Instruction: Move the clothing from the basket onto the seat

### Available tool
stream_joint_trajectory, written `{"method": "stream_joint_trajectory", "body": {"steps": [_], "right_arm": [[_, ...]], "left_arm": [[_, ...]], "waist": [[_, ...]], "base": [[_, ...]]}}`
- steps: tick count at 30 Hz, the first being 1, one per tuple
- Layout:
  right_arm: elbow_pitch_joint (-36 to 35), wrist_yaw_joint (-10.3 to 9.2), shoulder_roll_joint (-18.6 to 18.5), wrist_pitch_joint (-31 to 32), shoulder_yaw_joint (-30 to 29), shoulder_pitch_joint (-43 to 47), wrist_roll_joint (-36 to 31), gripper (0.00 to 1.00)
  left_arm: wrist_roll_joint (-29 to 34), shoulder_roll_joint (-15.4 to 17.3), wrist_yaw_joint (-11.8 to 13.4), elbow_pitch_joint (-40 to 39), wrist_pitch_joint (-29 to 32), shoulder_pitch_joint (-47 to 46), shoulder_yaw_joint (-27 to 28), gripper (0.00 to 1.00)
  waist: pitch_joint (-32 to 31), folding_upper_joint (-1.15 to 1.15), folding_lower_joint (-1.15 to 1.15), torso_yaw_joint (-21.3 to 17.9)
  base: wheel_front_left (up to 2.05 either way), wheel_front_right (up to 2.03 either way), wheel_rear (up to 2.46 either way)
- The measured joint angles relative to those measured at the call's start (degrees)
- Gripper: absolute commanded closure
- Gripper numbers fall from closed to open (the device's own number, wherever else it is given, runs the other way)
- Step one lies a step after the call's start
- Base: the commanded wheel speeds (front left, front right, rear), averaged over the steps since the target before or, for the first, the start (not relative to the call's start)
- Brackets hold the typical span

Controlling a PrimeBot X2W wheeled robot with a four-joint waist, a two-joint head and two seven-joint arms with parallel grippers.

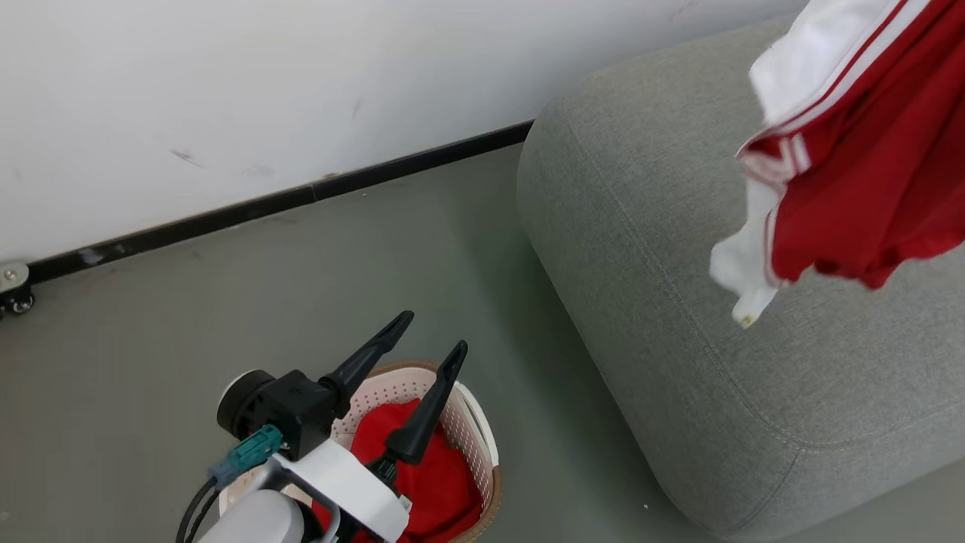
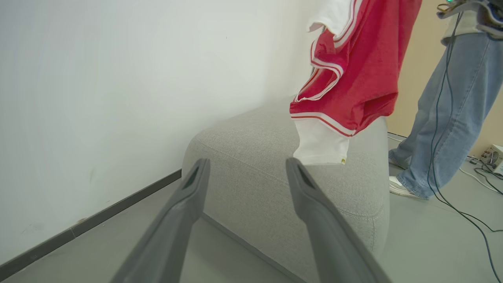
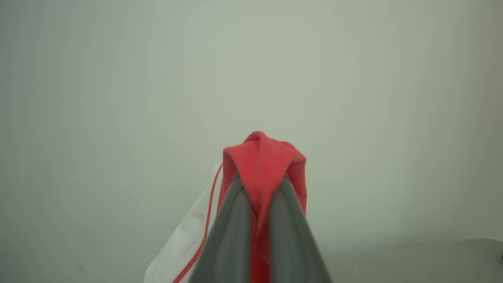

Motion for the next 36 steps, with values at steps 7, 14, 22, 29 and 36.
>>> {"method": "stream_joint_trajectory", "body": {"steps": [7,14,22,29,36], "right_arm": [[3.6,0.00,-3.7,1.9,-4.9,-8.3,1.0,1.00],[8.0,0.00,-6.3,3.4,-7.1,-12.0,0.4,1.00],[12.2,0.00,-10.3,3.4,-10.0,-16.4,-0.8,1.00],[14.4,0.00,-10.8,2.0,-8.9,-18.4,-2.7,1.00],[18.9,0.00,-9.3,0.4,-9.8,-18.4,-2.7,1.00]], "left_arm": [[1.4,1.3,1.1,-3.1,0.7,-0.1,0.4,0.00],[2.8,2.1,1.9,-6.4,2.2,-0.8,0.5,0.00],[4.0,3.2,2.9,-10.3,3.8,-3.0,0.7,0.00],[4.8,3.9,2.9,-12.9,5.1,-4.6,0.9,0.00],[5.3,5.1,3.4,-14.8,6.2,-5.4,1.5,0.00]], "waist": [[2.9,0.00,0.00,0.6],[6.1,0.00,0.00,1.3],[9.7,0.00,0.00,2.2],[12.5,0.00,0.00,3.0],[15.3,0.00,0.00,3.5]], "base": [[0.00,0.00,0.00],[0.00,0.00,0.00],[0.00,0.00,0.00],[0.00,0.00,0.00],[0.00,0.00,0.00]]}}
